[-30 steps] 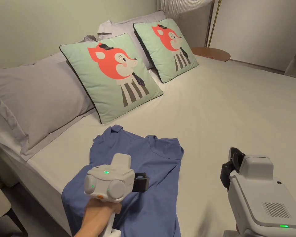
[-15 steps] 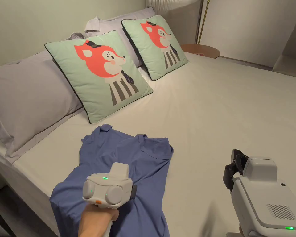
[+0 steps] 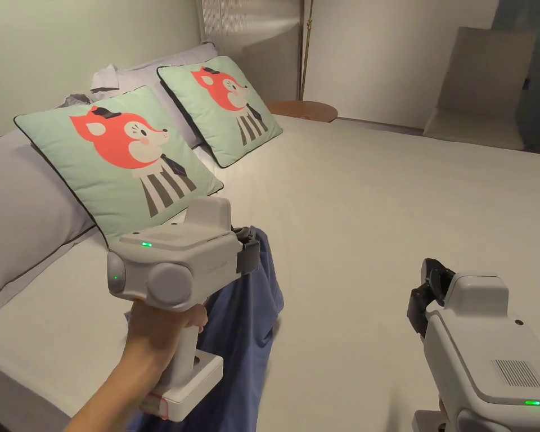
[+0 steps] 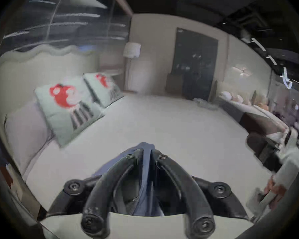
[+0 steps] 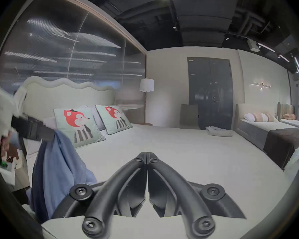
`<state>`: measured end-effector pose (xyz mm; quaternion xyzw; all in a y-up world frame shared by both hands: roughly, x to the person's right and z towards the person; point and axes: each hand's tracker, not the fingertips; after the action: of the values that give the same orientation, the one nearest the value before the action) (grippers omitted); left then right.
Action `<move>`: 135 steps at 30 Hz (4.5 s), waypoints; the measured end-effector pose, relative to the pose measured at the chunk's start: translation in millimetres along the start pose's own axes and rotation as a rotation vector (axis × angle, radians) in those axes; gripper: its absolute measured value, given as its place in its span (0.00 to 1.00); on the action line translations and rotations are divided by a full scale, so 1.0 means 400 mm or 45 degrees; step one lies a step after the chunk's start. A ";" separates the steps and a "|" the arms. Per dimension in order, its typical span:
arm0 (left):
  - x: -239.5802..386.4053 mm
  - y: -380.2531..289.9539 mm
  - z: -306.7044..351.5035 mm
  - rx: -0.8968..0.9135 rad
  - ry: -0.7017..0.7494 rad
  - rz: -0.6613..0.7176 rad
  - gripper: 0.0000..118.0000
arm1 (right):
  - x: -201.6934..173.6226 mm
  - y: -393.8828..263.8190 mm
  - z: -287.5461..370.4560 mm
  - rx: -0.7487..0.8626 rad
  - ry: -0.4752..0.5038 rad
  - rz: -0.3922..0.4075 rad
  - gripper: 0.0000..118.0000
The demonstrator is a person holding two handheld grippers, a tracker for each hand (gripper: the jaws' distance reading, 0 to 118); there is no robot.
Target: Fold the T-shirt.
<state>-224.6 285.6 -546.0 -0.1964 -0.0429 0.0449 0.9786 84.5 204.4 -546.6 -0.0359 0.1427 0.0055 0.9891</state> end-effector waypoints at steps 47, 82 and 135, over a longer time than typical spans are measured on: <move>0.620 -0.294 -0.271 -0.318 -0.486 -0.265 0.88 | 0.381 0.014 0.320 0.000 -0.577 -0.019 0.01; 0.208 -0.117 -0.193 -0.009 -0.063 -0.089 0.00 | 0.314 0.047 0.254 0.081 -0.497 0.006 0.01; 0.208 -0.272 -0.488 -0.520 -0.218 -0.087 0.02 | 0.492 -0.320 0.014 -0.956 -0.406 -0.332 0.18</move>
<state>-114.6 120.0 -677.7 -0.3842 -0.1406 0.0187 0.9123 277.3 77.5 -588.0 -0.4097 -0.0298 -0.0625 0.9096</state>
